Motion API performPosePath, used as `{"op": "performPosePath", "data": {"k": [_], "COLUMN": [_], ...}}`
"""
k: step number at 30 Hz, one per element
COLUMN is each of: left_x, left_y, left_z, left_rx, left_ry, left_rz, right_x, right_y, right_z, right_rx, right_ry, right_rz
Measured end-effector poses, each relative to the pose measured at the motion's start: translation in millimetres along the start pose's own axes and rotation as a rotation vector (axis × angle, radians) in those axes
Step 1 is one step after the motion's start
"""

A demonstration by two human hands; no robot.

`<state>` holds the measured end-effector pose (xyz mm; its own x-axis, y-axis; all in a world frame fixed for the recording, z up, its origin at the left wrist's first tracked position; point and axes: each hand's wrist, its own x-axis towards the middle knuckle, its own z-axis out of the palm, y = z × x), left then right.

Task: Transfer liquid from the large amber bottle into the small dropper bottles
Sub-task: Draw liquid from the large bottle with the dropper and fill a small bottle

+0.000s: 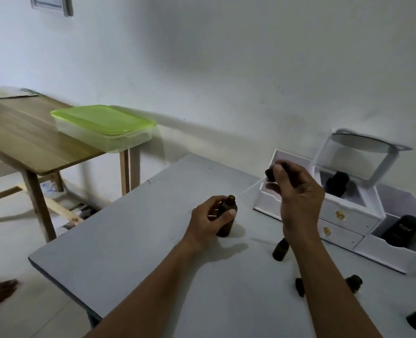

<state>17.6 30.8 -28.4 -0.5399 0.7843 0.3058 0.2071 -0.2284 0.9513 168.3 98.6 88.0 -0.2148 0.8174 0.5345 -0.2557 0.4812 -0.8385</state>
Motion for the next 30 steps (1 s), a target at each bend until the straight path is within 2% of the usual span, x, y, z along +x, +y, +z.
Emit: {"op": "performPosePath", "data": {"k": [3, 11, 16, 30], "left_x": [2.5, 9.3, 8.3, 11.7], "left_y": [-6.7, -12.2, -10.9, -10.2], "left_z": [-1.7, -5.7, -4.7, -4.2], "left_rx": [0.052, 0.112, 0.11, 0.198], "left_ry": [-0.011, -0.043, -0.03, -0.031], "left_rz": [0.008, 0.01, 0.025, 0.06], "right_x": [3.9, 9.9, 15.2, 3.4], "right_y": [5.2, 19.8, 19.7, 43.4], "right_z": [7.3, 20.7, 15.8, 29.1], "right_rx": [0.066, 0.006, 0.052, -0.213], "right_ry": [0.008, -0.029, -0.021, -0.246], "right_rz": [0.033, -0.009, -0.006, 0.068]}}
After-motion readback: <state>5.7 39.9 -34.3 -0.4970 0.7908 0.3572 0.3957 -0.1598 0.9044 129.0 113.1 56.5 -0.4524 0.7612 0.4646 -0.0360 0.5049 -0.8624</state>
